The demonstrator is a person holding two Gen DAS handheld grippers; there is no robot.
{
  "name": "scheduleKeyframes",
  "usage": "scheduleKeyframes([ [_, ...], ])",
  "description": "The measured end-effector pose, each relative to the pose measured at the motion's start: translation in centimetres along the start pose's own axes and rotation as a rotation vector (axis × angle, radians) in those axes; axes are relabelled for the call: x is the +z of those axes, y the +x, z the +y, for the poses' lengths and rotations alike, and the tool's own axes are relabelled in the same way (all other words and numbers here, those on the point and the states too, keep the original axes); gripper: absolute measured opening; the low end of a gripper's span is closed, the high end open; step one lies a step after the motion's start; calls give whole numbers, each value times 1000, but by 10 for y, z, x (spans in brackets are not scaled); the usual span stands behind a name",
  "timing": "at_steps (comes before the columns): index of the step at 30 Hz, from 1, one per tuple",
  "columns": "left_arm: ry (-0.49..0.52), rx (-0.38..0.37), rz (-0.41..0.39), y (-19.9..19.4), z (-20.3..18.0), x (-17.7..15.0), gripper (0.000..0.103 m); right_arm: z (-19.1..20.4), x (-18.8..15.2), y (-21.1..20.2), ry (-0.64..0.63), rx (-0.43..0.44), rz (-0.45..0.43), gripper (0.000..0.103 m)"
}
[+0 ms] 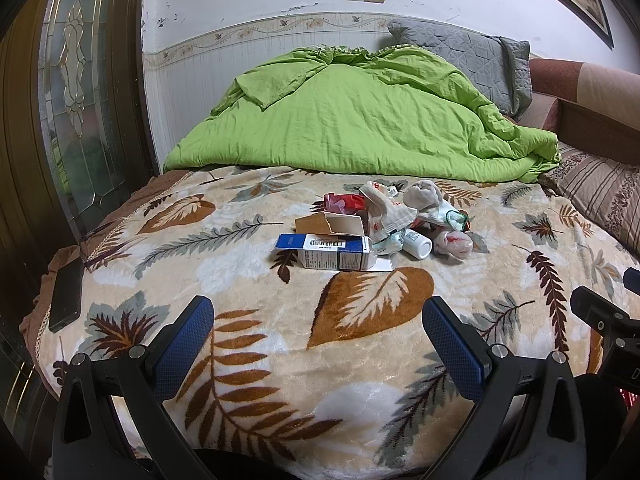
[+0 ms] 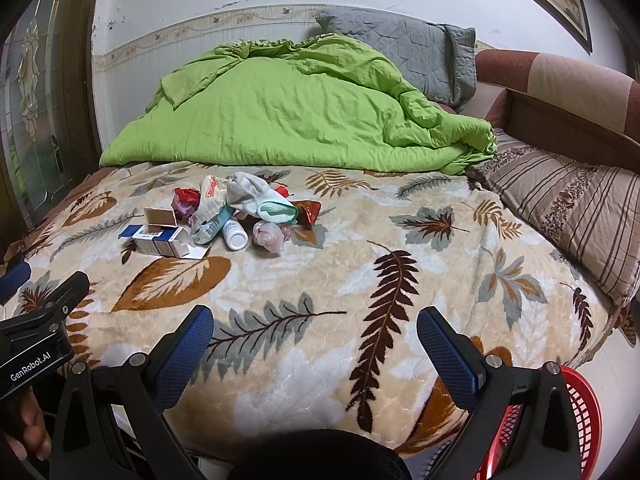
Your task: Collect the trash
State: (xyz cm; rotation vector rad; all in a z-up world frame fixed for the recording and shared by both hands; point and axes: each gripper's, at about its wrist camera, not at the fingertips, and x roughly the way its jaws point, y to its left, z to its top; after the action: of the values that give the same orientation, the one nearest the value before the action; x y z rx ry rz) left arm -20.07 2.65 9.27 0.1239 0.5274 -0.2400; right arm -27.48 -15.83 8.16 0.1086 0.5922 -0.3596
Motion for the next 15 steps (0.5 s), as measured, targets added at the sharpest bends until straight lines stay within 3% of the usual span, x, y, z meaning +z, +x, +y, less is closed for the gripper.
scheduleKeyframes([
  [6,-28,-14,37,7,6,-4,103,-3,-2,3,13,24,18,103],
  [11,-101,-62,128,27,19,-1,103,-5,0,7,33,51,47,101],
  [15,-172,-145,234,57,31,16,103,-4,3,11,38,65,64,100],
])
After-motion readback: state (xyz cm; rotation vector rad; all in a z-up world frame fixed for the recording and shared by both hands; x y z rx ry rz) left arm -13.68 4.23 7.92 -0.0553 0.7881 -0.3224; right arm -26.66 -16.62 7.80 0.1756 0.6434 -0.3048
